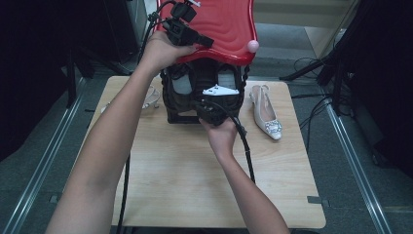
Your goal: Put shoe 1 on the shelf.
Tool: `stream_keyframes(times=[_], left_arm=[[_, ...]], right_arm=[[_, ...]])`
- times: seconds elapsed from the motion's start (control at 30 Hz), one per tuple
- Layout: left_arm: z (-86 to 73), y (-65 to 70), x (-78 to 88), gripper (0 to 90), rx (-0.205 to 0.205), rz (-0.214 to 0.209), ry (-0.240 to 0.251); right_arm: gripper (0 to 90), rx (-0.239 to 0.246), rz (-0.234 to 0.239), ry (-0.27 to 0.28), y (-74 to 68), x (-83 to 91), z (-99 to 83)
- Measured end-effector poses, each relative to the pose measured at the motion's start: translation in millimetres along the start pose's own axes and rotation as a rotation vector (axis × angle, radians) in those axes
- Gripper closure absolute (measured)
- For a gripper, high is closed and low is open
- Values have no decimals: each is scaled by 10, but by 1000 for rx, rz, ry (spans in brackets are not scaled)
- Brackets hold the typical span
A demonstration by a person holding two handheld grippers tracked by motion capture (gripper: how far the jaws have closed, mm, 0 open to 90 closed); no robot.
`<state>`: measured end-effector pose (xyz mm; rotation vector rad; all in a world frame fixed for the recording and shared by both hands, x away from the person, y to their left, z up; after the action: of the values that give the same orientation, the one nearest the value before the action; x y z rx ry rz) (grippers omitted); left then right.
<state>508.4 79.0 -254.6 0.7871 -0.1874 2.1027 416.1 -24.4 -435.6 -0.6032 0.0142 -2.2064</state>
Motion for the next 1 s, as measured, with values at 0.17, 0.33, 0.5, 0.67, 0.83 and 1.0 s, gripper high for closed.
stream_keyframes(times=[0.17, 0.33, 0.5, 0.67, 0.83, 1.0], left_arm=[[-3, -2, 5, 894, -3, 0, -1], [-7, 5, 5, 892, -3, 5, 5], [-17, 17, 14, 889, -9, 12, 11], [-10, 25, 10, 886, -20, 21, 10], [3, 36, 15, 832, -3, 16, 9], [7, 70, 70, 711, 13, 49, 0]], right_arm=[[900, 2, -25, 4, -10, -96, 67], [900, 9, -54, -17, -3, -186, 111], [900, 2, -32, -38, 4, -214, 34], [900, 17, 5, -36, -38, -82, -21], [900, 25, 49, -47, -79, 113, -123], [872, 15, 97, -60, -67, 353, -276]])
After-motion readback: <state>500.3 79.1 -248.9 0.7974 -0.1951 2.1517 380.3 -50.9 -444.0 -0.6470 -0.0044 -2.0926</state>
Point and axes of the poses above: each handheld gripper's, and its own axes: x roughly backward along the jaws, z roughly out of its top, y roughly to its right, the point moved 3 cm from there along -x, roughly forward along the jaws, and after that the axes turned 3 degrees about z, right-handed, at the moved point
